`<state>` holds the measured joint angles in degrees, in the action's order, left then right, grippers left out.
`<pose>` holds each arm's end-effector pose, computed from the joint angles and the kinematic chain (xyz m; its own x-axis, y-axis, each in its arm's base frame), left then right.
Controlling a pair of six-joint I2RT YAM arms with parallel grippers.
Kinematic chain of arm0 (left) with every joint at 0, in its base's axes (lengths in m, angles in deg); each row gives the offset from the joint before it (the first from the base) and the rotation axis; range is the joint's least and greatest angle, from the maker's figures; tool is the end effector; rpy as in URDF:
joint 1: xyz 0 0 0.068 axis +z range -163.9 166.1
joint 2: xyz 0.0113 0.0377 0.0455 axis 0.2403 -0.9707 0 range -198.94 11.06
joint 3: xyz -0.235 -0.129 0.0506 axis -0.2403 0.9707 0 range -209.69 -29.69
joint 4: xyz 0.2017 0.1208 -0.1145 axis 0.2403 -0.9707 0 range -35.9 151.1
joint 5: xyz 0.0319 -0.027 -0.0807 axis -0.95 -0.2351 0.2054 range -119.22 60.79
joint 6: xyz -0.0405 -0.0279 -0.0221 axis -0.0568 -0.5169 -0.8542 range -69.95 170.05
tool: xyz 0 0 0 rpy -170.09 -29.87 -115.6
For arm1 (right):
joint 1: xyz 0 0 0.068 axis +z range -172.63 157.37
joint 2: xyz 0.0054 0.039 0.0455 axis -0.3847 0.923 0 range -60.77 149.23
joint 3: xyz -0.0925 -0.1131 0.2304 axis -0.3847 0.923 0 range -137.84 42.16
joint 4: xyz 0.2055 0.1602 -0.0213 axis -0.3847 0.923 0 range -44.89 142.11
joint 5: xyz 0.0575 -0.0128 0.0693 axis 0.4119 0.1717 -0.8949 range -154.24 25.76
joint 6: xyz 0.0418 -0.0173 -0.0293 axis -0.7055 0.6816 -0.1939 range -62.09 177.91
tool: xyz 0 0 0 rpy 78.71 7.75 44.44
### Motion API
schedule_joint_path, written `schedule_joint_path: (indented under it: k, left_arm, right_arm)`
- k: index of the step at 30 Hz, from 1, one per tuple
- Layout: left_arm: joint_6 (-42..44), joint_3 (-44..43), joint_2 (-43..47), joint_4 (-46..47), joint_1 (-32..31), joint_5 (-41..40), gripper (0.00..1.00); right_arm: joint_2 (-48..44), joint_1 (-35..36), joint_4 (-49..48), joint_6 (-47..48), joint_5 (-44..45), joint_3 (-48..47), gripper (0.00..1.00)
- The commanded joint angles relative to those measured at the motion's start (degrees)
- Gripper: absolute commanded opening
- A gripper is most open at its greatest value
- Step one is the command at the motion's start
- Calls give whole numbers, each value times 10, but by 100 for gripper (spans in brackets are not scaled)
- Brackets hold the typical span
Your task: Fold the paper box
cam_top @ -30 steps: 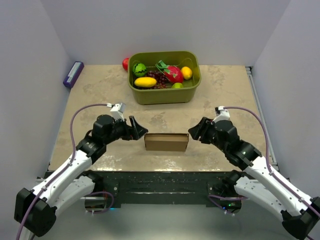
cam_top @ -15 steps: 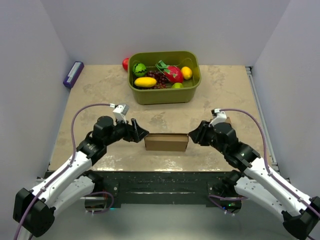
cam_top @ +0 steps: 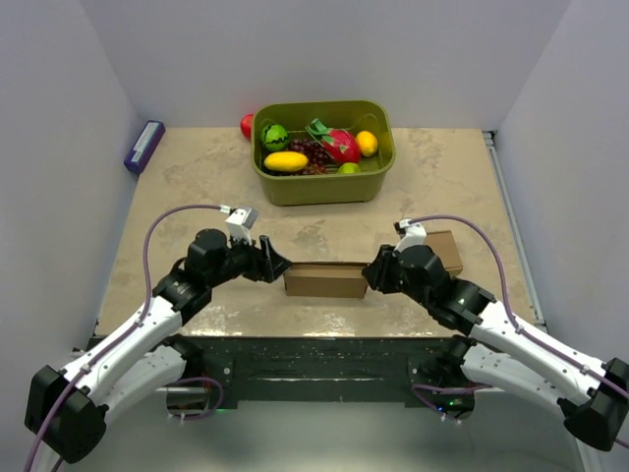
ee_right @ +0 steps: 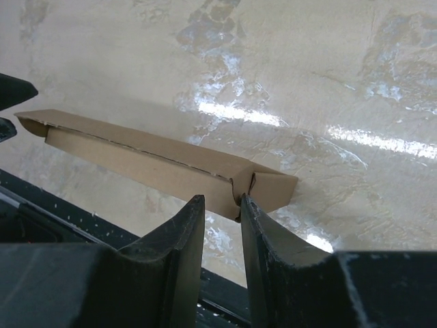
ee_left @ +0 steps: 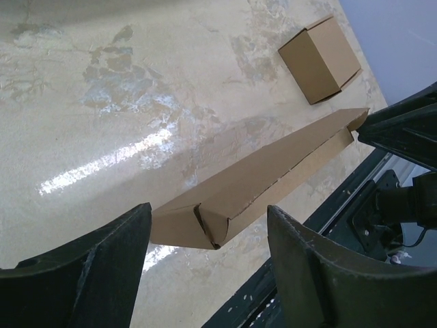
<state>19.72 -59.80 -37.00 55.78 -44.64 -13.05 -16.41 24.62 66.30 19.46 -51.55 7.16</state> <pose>0.1622 -0.1079 0.2487 -0.6520 -0.1766 -0.7374 0.4419 0.7018 -0.5588 0.1255 0.1242 0.2623 -0.6358 0.2060 -0.7439 -0.2459 0.8595 0.4482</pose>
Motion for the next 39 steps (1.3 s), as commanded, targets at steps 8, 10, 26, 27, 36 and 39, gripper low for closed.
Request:
schedule_joint_path:
  k: [8,10,26,27,36,39]
  left_arm:
    - [52,-39,-1,-27,-27,-60,68]
    - [55,-42,-3,-27,-34,-67,66]
    - [69,-72,-25,-41,-96,-127,51]
    - [69,-72,-25,-42,-98,-130,50]
    - [77,-81,-29,-60,-114,-147,41]
    - [77,-82,-32,-62,-118,-147,39]
  right_arm:
    - [2,7,6,5,78,-21,31]
    - [6,7,5,9,79,-23,31]
    - [17,14,-16,17,87,-31,25]
    - [18,15,-16,17,88,-32,24]
    - [29,19,-20,23,99,-39,24]
    - [32,21,-20,26,103,-43,22]
